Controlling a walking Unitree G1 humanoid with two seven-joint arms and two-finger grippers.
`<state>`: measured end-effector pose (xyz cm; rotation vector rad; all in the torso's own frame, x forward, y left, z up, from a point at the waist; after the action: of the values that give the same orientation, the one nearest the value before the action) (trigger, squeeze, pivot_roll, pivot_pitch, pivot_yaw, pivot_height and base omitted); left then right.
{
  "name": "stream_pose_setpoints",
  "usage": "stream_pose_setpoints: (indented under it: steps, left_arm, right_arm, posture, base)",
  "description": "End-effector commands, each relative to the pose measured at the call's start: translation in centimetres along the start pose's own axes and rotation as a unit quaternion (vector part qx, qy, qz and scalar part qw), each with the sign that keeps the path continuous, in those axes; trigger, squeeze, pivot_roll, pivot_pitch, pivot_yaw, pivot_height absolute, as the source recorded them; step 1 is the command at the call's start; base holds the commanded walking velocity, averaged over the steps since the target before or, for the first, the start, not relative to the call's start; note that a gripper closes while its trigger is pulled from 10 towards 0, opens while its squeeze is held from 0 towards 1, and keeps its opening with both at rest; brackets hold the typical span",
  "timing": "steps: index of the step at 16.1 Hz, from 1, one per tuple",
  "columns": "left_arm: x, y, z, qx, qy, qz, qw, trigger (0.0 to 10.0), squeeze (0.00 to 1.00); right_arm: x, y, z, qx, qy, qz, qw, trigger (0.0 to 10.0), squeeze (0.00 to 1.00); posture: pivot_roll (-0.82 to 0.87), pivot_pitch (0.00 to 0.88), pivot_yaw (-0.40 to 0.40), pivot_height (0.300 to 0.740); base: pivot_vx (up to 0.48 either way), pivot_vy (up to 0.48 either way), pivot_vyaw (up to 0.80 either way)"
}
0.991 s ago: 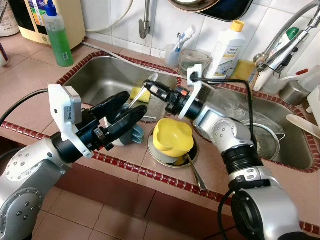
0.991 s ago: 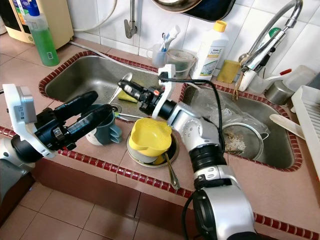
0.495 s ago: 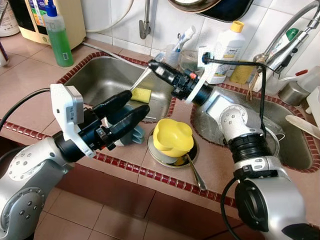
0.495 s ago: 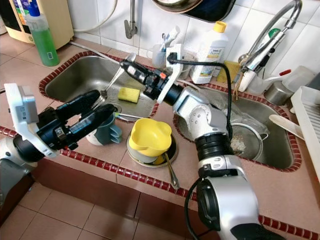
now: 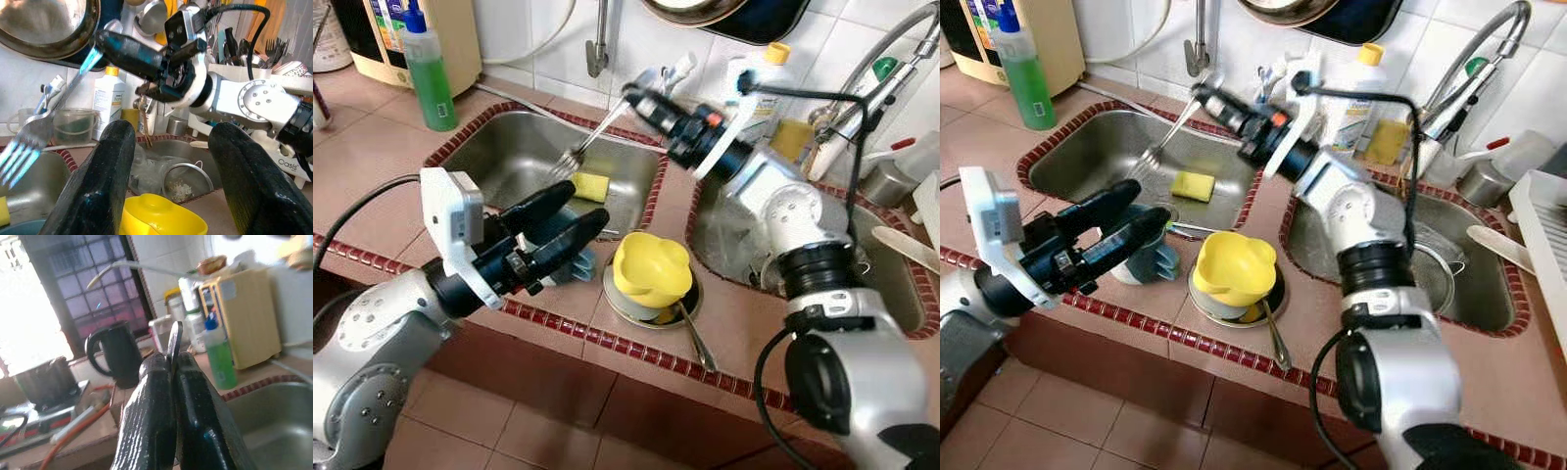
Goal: Kitchen organization
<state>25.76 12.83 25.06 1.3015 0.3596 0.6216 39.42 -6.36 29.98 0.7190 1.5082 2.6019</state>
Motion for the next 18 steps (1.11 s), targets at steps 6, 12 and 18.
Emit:
stream_pose_setpoints:
  steps: [6,12,18]
  left_arm:
    - [-1.5,-1.4,0.9,0.034,-0.003,-0.028,0.999,10.0,0.0]
    - [-2.5,-0.5,0.9,0.048,0.007,-0.037,0.998,10.0,0.0]
    - [-1.5,1.5,0.3,0.067,0.034,-0.02,0.997,10.0,0.0]
  right_arm:
    - [-2.4,3.8,-2.1,-0.066,-0.069,-0.033,0.995,10.0,0.0]
    - [-3.8,3.9,-3.1,-0.088,-0.112,-0.029,0.989,10.0,0.0]
    - [-4.8,3.9,-3.3,-0.093,-0.148,-0.028,0.984,10.0,0.0]
  posture:
    - [-0.02,0.07,-0.144,0.74]
    - [-0.01,0.162,-0.139,0.74]
    - [0.01,0.285,-0.13,0.74]
  base:
    - [0.0,0.0,0.0]
    - [0.0,0.0,0.0]
    - [0.0,0.0,0.0]
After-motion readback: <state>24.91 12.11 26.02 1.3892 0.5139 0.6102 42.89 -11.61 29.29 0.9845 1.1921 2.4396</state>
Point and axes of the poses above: a point about 5 cm out from each wrist's last joint towards the gripper, its own z axis pointing out of the wrist towards the gripper, its own y axis along the axis of the wrist's last joint, x = y × z, the point moved 3 cm from there along z, pointing out of the wrist towards the gripper, and after that the axes turned 6 degrees about z, right-handed, at the moved point
